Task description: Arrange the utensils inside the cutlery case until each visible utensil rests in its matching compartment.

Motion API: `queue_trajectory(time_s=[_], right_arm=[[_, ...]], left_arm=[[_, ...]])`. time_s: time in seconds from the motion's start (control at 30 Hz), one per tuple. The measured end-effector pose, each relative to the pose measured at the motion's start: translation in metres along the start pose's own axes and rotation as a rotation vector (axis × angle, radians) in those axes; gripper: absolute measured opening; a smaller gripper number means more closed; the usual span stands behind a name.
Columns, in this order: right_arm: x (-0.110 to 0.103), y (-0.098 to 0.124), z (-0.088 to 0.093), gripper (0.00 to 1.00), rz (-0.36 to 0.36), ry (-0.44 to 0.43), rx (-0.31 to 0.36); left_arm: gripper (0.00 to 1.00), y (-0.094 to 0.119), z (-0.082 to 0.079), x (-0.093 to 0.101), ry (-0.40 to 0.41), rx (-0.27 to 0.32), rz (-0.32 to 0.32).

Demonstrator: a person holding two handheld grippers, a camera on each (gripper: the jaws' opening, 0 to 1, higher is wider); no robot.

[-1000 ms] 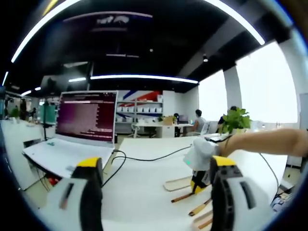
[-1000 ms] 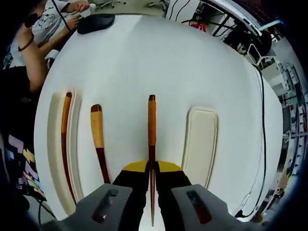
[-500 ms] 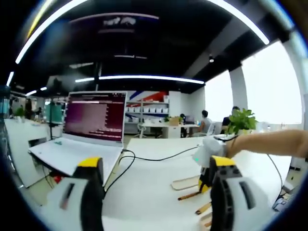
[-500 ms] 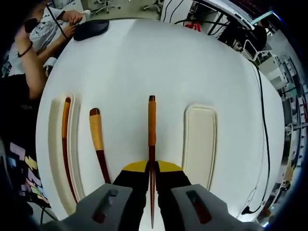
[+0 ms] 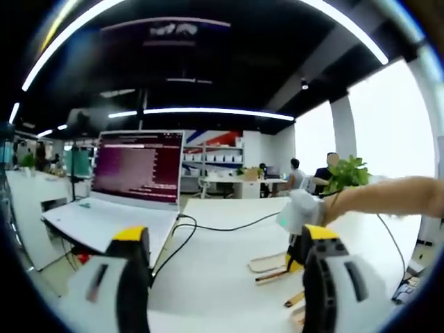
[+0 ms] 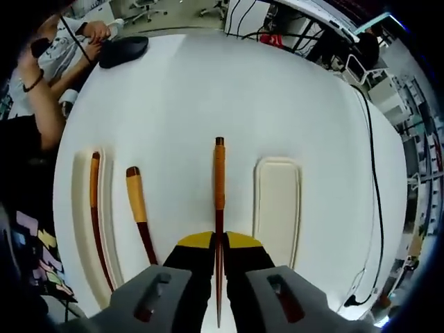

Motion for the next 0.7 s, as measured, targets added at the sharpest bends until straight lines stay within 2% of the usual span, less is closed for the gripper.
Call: queue_trajectory(time_s=[0.23,0.33,0.53,0.6,0.63,0.7], right_arm=[[-0.001,0.015,0.010,0.02,0.011,-0.041,0.004],[-0.007,0.019,0.014,0.02,0.011,-0.037,-0.011],[-0.024,0.032,0.013,0.03,-0.001,-0.035,0.007],[-0.029,0.032,0.014,0.03,0.013,-0.033,-0.005],[-0.032,0.033,0.014,0.03,0.022,-0.005,-0.021],[-0.035,0.033,0.013,0.03,0.026,-0.028,-0.012]], left_arm=[[0.96,0.001,0.003,0.002,-0.004,-0.015,-0.015],[0.95,0.001,0.003,0.001,-0.002,-0.017,-0.020],[0.95,0.003,0.000,0.005,-0.006,-0.007,-0.007],[0.95,0.002,-0.001,0.005,-0.006,-0.006,-0.006],[0.95,0.001,-0.001,0.005,-0.005,-0.007,-0.006],[0.95,0.001,0.000,0.005,-0.004,-0.011,-0.003]])
Point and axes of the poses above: the point that each gripper's makers call its tool centre point, and the gripper's own axes: y roughly backward along the fingers, x roughly to its right, z roughly out of its underside, the point moved 8 cm from there along y, roughly backward along the fingers, and after that the axes turned 13 degrees about -y, right-handed, at the moved point
